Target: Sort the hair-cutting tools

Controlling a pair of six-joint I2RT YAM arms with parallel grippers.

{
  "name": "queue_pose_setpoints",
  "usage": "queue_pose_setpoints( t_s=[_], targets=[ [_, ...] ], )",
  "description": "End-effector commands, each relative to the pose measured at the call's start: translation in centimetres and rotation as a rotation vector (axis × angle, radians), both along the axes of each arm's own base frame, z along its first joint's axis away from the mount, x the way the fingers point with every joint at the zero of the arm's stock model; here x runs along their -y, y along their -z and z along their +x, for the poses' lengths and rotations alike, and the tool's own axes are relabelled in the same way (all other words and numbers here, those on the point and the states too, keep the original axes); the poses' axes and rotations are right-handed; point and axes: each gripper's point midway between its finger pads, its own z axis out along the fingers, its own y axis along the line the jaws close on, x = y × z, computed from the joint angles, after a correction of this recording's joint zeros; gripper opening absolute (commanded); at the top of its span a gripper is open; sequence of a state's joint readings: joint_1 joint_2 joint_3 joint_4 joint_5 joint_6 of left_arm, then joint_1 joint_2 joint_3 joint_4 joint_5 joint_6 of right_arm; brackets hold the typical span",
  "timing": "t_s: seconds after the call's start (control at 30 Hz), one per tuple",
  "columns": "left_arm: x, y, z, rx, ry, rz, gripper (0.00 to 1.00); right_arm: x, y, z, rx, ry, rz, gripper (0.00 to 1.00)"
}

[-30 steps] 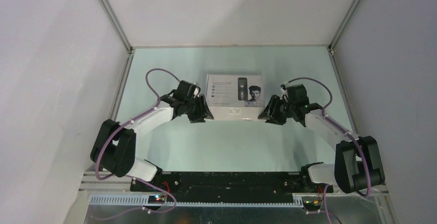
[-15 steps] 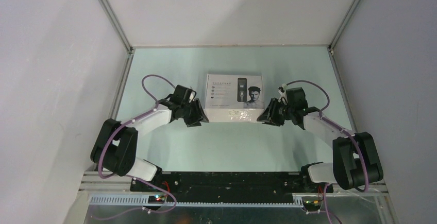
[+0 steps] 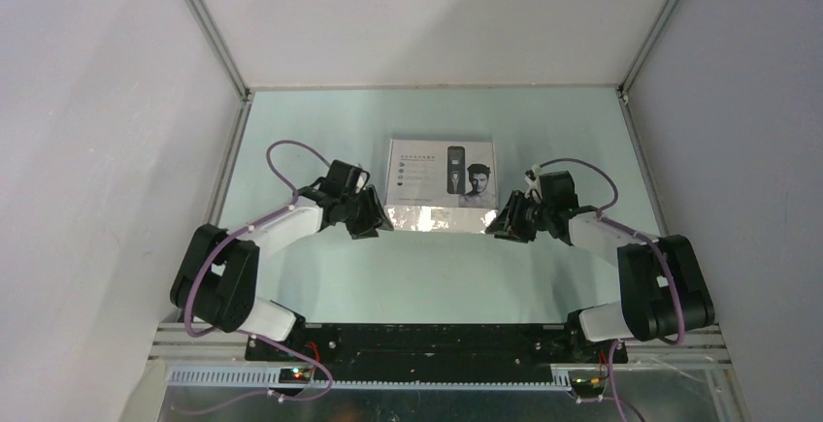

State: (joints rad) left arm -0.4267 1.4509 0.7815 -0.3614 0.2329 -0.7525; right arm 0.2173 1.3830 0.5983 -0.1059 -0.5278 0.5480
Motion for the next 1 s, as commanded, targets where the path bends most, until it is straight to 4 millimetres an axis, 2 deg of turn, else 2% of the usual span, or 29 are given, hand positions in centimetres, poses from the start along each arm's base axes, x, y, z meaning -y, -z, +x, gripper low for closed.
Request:
queue_pose_setpoints(
  t_s=[0.0,0.17,0.43,0.53,0.6,0.73,0.87,0.97],
  targets=[
    [-0.2,-1.9,1.1,0.065,-0.024,-0.007,0.5,1.4,1.7,0.2,0.01,0.025,-0.046,0.37],
    [-0.5,-2.7,1.5,0.086,-0.026,-0.003,0.52,2.4,1.5,-0.1,0.024,0.037,-0.089,0.41],
    [-1.7,-5.0,3.4,0.201,0.021,0.082,0.63,3.1,-2.8,1.1,0.235,0.034,-0.127,0.53],
    [-1.6,-4.3,3.7,0.193,0.04,0.102,0.65,2.5,-3.3,1.6,0.271,0.014,-0.1,0.53],
    [-1.5,-3.7,3.6,0.176,0.058,0.104,0.65,2.0,-3.3,1.8,0.272,0.004,-0.081,0.53],
    [-1.2,-2.2,3.4,0.133,0.076,0.114,0.63,1.4,-2.0,1.9,0.242,-0.012,-0.084,0.52],
    [-1.5,-0.9,3.6,0.091,0.044,0.141,0.59,2.1,0.6,1.9,0.167,0.008,-0.131,0.47],
    [-2.2,0.1,4.1,0.064,-0.013,0.169,0.54,3.1,1.9,2.0,0.13,0.056,-0.163,0.38]
  ],
)
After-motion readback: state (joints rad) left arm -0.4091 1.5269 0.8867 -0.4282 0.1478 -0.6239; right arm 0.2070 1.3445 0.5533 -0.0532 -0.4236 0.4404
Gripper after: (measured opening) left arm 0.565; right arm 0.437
